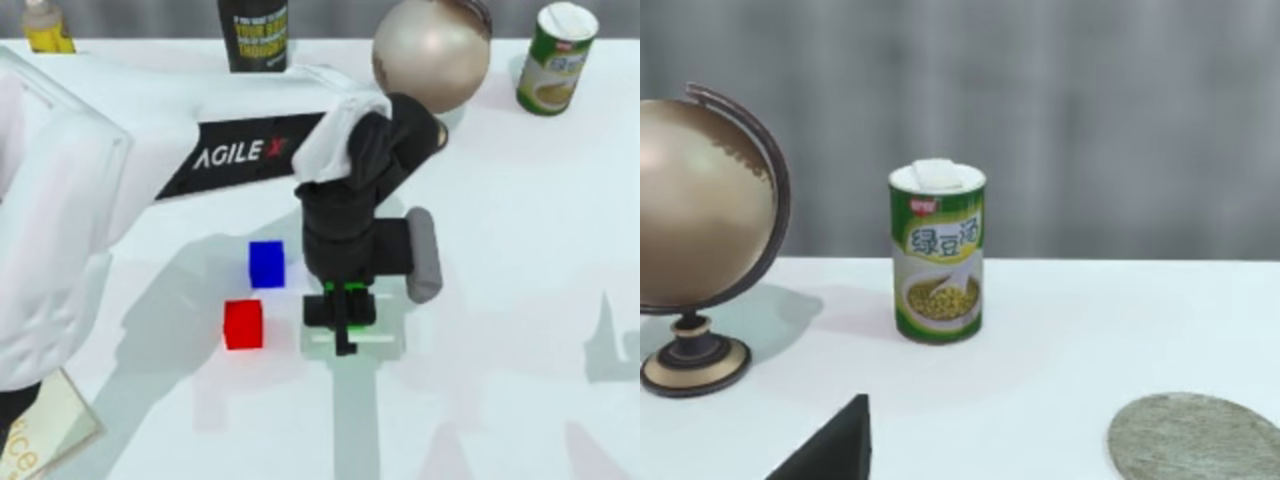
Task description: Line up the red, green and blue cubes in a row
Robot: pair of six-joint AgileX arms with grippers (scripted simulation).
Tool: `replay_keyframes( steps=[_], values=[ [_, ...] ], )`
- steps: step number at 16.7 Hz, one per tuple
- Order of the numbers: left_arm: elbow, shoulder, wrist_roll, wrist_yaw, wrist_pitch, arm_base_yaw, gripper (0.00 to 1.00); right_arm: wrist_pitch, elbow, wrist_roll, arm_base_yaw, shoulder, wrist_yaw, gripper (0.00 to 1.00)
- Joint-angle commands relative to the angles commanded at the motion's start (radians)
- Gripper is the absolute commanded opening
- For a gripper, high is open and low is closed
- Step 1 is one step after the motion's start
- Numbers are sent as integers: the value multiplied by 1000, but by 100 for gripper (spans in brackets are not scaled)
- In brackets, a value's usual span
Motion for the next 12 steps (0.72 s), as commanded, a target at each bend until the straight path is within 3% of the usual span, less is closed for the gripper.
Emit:
replay_keyframes(
  steps=[12],
  values=[
    [0, 0, 0, 0, 0, 0, 98, 0, 0, 0, 0, 0, 0, 100]
  ],
)
